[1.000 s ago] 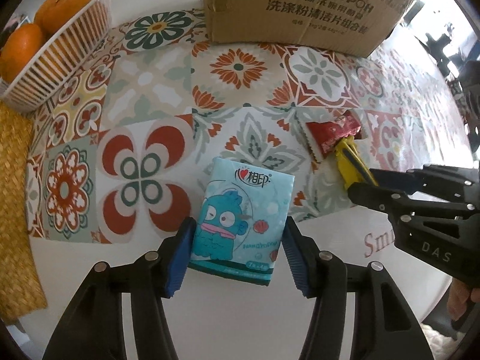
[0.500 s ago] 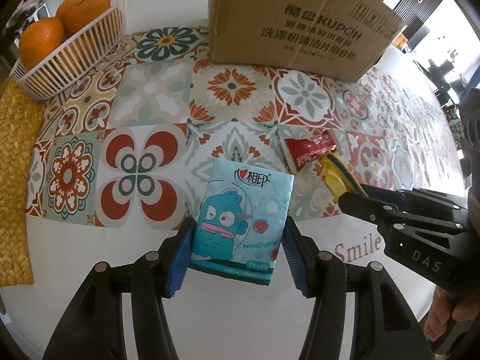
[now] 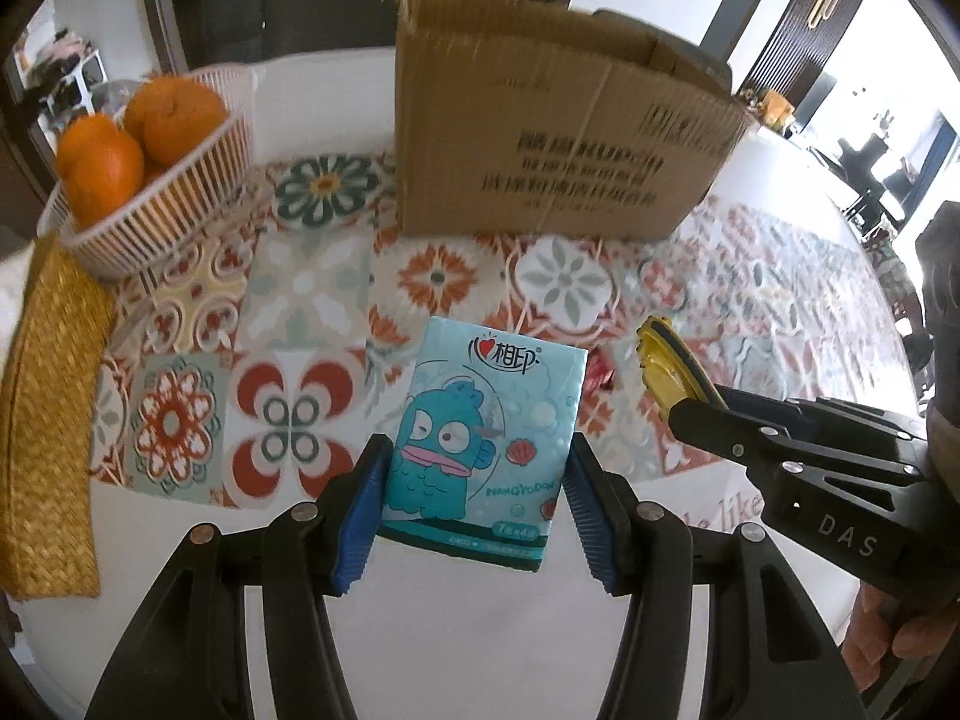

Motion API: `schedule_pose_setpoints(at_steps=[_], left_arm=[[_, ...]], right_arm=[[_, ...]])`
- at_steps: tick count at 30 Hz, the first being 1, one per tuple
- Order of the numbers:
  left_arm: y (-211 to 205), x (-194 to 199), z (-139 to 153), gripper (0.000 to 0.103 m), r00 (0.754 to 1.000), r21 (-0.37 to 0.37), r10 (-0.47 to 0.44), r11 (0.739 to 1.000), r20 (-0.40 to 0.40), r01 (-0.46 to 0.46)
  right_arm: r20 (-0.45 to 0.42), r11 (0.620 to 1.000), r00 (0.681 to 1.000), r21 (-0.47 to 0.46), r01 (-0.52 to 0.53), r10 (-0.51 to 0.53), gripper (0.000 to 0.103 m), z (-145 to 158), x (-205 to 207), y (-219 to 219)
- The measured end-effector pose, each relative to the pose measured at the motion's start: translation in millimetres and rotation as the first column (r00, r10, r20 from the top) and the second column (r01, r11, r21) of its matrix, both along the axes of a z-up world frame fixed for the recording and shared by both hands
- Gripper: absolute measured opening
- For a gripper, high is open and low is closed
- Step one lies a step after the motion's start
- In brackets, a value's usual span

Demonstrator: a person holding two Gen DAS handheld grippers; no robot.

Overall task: Organize soft objects
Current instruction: 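Grasp the blue tissue pack with the left tool while the right tool grasps the yellow clip, then carry the tissue pack and yellow clip over the box and release both inside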

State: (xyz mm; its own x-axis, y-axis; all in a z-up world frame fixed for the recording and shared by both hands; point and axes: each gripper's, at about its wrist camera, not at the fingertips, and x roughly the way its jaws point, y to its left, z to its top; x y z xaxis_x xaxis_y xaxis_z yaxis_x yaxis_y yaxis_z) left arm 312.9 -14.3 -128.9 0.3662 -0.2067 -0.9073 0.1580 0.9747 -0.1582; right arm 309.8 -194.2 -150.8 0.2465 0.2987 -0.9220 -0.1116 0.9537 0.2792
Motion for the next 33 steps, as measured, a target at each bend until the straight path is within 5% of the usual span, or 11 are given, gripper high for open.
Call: schedule_pose_setpoints(at_steps=[33], left_arm=[[-26, 60, 118, 0.056, 0.952, -0.018, -0.022, 0.999, 0.306, 0.029]], right_arm=[[0.326, 0.992, 0.938, 0.077, 0.101, -0.12, 0.023, 121, 46, -18]])
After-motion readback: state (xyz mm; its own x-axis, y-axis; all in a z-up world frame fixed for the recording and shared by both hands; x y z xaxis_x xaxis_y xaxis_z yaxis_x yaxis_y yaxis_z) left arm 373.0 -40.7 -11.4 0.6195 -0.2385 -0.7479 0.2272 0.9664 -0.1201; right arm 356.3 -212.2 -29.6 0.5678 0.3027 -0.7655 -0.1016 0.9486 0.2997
